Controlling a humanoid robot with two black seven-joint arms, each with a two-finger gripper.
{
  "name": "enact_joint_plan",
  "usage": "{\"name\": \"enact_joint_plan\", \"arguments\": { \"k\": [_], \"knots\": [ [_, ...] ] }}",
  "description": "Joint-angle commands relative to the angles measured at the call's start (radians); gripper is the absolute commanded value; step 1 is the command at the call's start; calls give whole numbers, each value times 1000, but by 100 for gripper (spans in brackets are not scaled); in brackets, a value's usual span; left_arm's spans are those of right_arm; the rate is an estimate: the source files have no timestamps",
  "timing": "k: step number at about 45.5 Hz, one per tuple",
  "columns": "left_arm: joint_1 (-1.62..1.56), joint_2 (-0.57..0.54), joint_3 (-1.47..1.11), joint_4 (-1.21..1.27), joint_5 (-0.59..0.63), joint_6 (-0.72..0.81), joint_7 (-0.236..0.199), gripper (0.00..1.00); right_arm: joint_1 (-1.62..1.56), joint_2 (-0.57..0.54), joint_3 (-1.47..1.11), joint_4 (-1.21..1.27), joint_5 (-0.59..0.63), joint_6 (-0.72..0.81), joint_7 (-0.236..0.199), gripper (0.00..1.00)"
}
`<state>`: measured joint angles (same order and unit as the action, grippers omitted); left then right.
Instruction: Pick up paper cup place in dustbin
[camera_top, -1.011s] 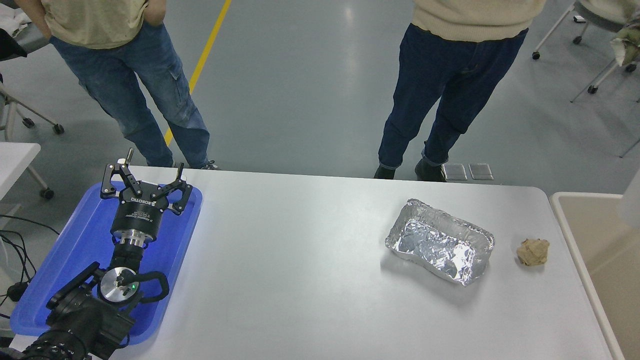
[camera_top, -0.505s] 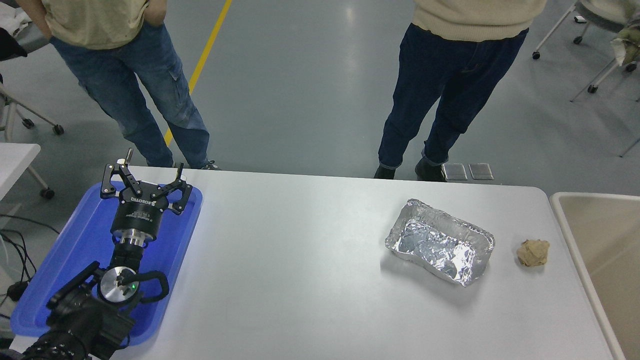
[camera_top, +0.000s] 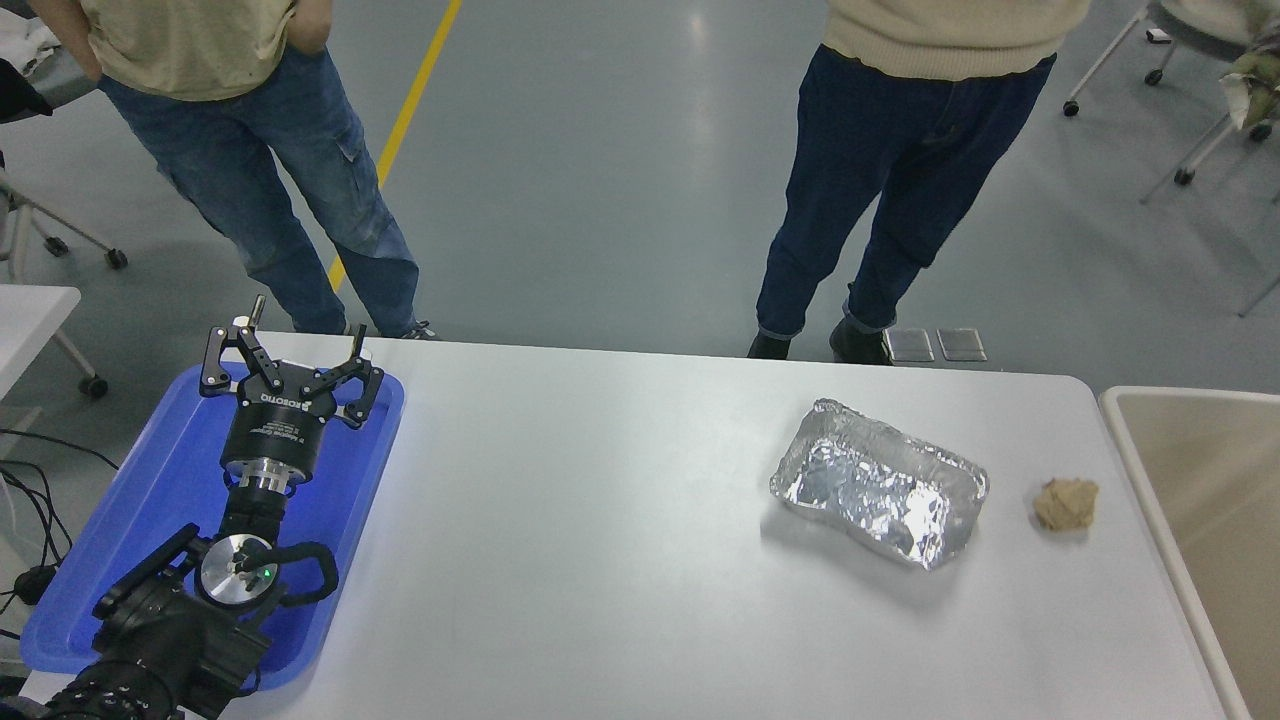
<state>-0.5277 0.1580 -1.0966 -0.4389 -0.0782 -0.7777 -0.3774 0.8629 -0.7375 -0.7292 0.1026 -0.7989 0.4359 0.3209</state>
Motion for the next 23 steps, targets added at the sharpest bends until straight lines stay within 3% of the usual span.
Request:
{"name": "enact_joint_plan", "arguments": {
  "k": [1,6,20,21,22,23],
  "knots": [
    [0,0,1,0,0,0,-2,100,-182,122,20,-57,130,-111,-46,0],
    [0,0,0,0,0,0,-2,100,-205,150,22,-49,156,-141,-72,0],
    [0,0,0,0,0,0,-2,100,-223,173,27,-44,190,-183,-86,2],
    [0,0,0,0,0,0,-2,100,-223,173,27,-44,193,-189,-88,9],
    [0,0,0,0,0,0,-2,100,-223,173,27,-44,196,-190,-91,23],
    [0,0,0,0,0,0,-2,100,-223,173,27,-44,199,-195,-95,54]
  ]
}}
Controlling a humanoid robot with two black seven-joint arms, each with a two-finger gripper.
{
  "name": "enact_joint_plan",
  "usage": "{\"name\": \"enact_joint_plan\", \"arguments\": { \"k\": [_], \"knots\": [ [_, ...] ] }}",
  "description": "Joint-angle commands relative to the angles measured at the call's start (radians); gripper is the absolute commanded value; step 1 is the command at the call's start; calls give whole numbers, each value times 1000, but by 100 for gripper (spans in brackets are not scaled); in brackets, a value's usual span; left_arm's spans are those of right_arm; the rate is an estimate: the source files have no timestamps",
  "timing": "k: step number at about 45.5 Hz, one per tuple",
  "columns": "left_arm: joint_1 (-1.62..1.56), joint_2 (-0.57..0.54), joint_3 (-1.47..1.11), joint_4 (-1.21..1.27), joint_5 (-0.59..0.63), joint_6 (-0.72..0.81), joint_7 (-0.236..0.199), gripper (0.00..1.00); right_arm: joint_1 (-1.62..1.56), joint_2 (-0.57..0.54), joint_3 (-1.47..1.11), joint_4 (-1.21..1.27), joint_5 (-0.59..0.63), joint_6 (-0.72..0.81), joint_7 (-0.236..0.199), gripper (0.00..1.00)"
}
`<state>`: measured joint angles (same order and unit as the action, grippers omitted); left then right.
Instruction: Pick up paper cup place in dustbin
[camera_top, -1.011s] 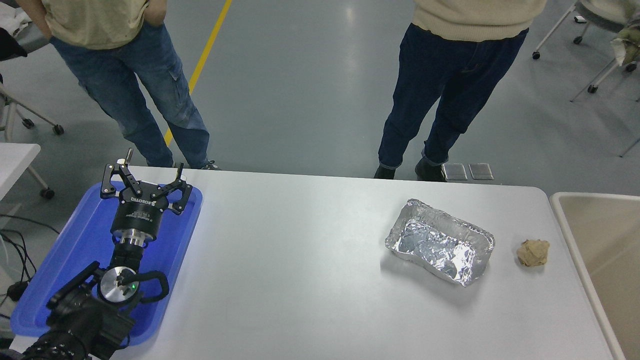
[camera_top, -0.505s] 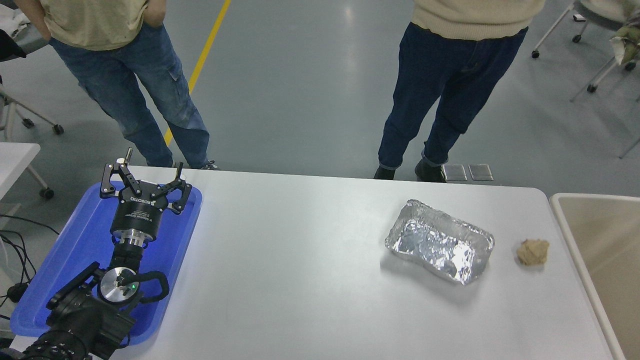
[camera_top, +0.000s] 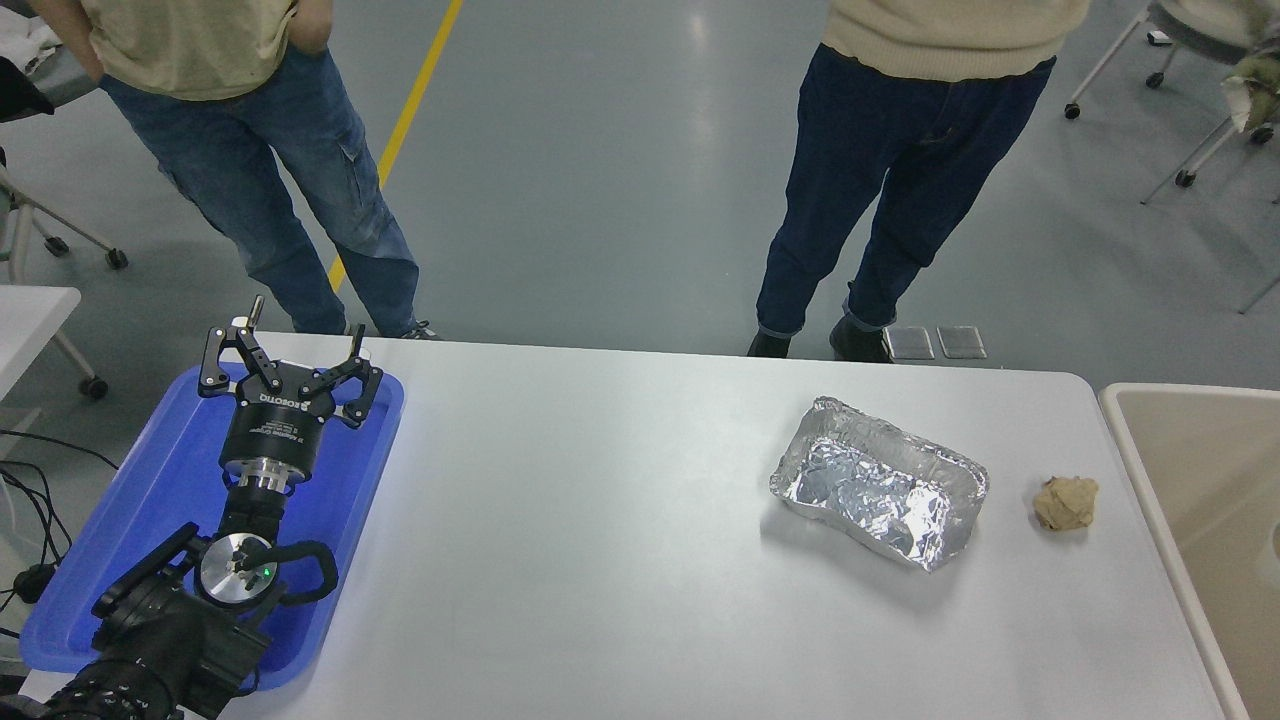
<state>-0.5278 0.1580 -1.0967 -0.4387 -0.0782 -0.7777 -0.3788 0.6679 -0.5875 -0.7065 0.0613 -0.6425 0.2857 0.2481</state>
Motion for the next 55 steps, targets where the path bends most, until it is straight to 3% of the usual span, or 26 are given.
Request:
{"name": "enact_joint_plan", "arguments": {
  "k": [1,2,6,18,30,42,55],
  "knots": [
    [0,0,0,0,0,0,0,100,-28,23,7,-3,50,-46,-27,86],
    [0,0,0,0,0,0,0,100,-28,23,13,-3,60,-46,-30,96],
    [0,0,0,0,0,0,0,100,-30,23,21,-2,90,-46,-36,100],
    [0,0,1,0,0,1,0,100,-25,26,33,14,98,-48,-33,100],
    [0,0,1,0,2,1,1,100,82,5,205,153,98,-46,-27,100],
    [0,0,1,0,2,1,3,100,370,-281,173,625,52,-28,-38,100],
    [0,0,1,-2,2,0,4,100,665,-431,50,1008,-104,-5,-98,100]
  ]
}}
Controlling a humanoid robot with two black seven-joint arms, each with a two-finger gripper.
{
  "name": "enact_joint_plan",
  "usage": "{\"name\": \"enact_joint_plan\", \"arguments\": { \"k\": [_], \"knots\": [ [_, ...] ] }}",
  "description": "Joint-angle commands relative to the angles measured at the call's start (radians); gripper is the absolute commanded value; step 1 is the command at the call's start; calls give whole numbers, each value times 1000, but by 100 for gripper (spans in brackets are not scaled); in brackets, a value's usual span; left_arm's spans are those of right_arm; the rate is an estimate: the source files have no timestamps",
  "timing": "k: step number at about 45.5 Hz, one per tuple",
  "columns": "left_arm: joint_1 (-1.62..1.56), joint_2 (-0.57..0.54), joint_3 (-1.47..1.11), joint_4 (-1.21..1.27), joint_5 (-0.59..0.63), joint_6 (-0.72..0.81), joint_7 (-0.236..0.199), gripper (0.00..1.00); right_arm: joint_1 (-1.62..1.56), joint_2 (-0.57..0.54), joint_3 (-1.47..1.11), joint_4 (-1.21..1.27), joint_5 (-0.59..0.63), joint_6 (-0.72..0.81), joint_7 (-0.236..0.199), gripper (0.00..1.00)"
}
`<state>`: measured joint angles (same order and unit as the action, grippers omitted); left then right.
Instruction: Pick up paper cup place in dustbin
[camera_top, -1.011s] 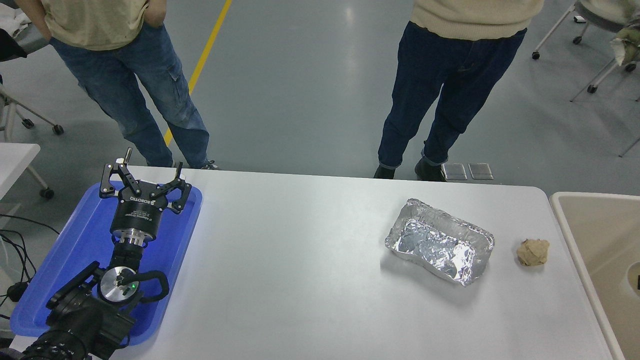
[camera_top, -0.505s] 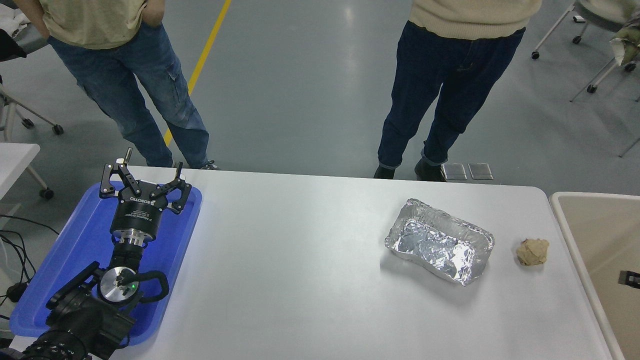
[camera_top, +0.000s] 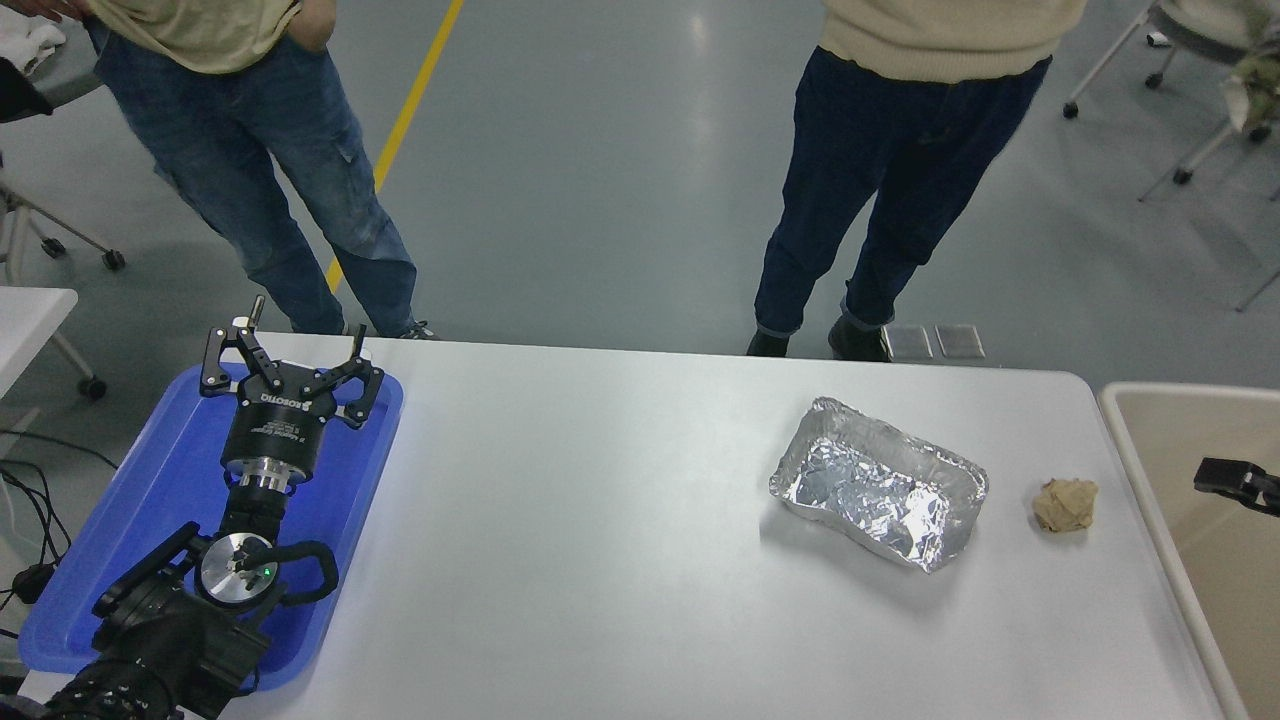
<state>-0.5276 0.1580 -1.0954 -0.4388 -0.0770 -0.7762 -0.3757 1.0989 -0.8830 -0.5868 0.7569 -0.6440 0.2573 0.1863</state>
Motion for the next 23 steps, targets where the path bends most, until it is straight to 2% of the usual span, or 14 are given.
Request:
{"name": "enact_joint_plan", "arguments": {
  "k": [1,8,14,23],
  "knots": [
    [0,0,0,-1,0,-2,1,100,257,-146,-79,337,-115,34,-39,100],
    [0,0,0,0,0,-2,1,100,441,-197,-165,481,-218,131,-82,100],
    [0,0,0,-1,0,-2,1,100,639,-188,-312,581,-233,154,-96,100],
    [0,0,0,0,0,-2,1,100,944,-38,-583,679,-175,163,-96,100]
  ]
}}
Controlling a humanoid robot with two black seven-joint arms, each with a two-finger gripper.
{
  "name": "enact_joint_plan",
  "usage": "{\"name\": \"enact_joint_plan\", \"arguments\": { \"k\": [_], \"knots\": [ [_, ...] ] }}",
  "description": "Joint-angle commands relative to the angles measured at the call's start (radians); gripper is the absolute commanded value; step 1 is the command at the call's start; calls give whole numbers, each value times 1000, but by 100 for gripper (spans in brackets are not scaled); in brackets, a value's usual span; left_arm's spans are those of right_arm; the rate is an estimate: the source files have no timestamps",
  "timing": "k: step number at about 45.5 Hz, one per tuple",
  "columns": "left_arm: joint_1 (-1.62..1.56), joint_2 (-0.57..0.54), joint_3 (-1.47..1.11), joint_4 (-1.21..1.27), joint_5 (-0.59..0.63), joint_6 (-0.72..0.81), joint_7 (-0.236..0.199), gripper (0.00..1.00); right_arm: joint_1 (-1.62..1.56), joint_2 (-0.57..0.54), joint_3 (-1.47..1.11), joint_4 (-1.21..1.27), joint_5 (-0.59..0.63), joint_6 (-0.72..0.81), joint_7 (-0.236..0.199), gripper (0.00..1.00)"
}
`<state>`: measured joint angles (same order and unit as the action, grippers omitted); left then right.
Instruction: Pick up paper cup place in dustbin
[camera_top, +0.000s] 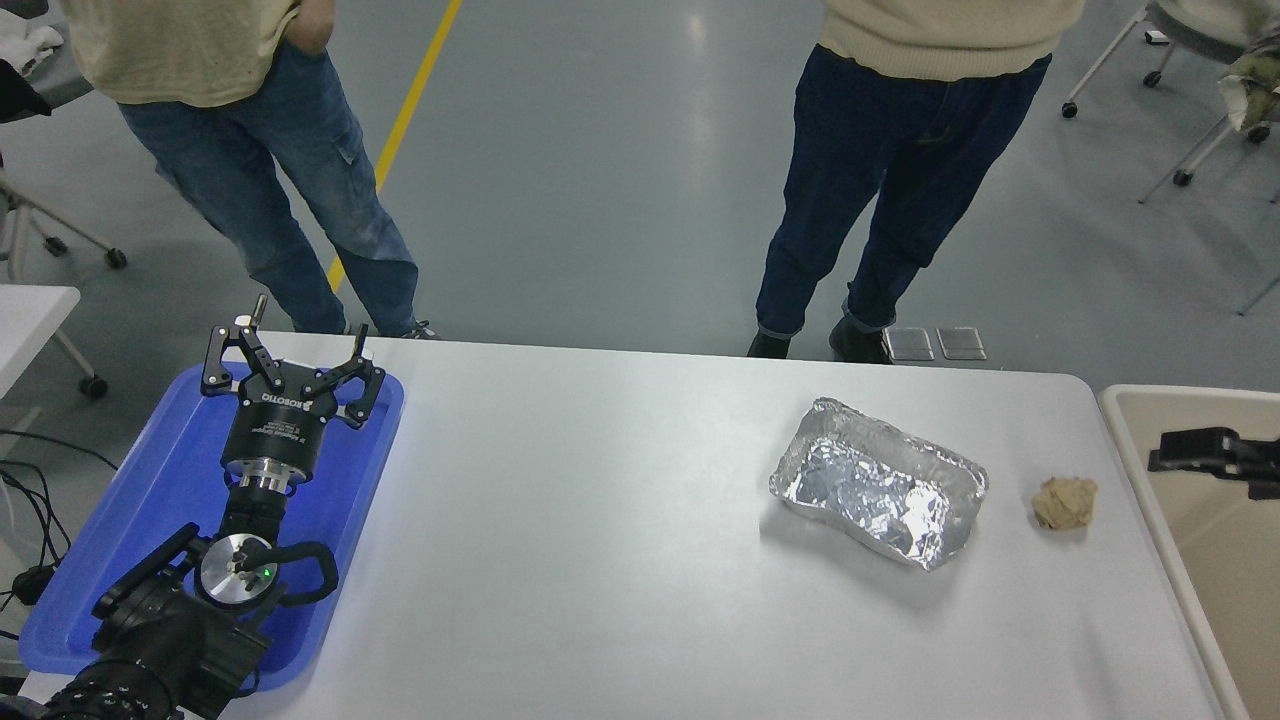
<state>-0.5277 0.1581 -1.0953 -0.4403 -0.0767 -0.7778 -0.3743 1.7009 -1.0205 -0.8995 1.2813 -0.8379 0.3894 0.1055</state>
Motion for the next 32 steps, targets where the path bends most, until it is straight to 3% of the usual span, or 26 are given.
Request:
{"name": "enact_joint_plan", "arguments": {
  "k": [1,13,23,32],
  "knots": [
    [0,0,0,0,0,0,0,100,365,123,-292,161,37,31,-15,100],
    [0,0,0,2,0,0,0,100,603,364,-394,286,233,127,-14,100],
    [1,0,0,2,0,0,0,100,694,563,-395,337,517,259,-14,100],
    [2,0,0,2,0,2,-1,100,747,706,-401,369,615,344,-10,100]
  ]
}}
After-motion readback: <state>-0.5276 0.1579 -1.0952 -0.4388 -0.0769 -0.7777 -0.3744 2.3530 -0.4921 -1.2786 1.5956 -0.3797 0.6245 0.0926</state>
